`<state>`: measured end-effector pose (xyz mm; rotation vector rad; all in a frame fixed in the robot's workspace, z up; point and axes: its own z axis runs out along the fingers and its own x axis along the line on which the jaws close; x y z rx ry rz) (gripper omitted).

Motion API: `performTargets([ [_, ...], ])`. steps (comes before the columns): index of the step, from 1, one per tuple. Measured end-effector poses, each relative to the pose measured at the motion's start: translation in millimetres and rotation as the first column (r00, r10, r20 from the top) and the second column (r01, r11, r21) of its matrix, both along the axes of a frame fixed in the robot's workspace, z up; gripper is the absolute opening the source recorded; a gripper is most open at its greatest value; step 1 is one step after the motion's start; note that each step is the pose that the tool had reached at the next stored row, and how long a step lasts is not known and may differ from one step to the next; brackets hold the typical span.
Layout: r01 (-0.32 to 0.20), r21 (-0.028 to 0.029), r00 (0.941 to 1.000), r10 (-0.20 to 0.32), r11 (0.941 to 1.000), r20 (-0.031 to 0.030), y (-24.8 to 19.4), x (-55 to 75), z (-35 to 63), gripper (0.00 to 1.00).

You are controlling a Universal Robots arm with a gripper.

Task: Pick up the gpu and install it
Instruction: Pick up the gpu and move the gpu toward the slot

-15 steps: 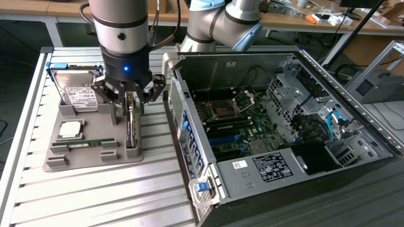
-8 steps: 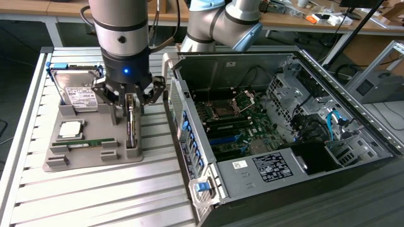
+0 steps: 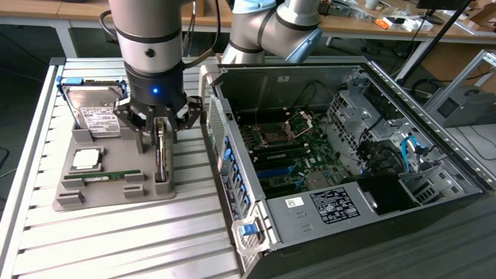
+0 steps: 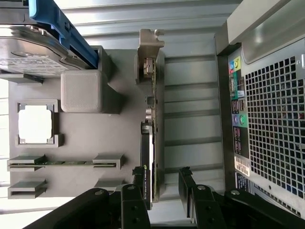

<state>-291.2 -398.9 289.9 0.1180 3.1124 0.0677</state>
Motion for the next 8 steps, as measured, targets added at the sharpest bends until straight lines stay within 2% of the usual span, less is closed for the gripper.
performTargets([
  [8, 0.000, 0.0000, 1.0000, 0.000, 1.0000, 0.0000, 0.0, 0.0, -6.4, 0.42],
])
